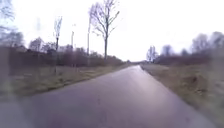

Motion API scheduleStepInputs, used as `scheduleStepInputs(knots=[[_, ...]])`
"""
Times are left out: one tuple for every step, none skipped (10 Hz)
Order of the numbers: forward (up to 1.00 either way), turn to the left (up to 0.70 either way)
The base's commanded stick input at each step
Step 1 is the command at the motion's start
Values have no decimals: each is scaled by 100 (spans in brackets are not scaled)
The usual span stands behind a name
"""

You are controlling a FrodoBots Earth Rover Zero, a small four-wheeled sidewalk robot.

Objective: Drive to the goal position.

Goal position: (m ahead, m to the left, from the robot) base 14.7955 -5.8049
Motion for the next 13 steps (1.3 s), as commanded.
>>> scheduleStepInputs(knots=[[100,0],[100,0],[100,0],[100,-1],[100,-21],[100,-40],[100,-40],[100,-40],[100,-40],[100,-40],[100,-40],[100,-36],[100,-28]])
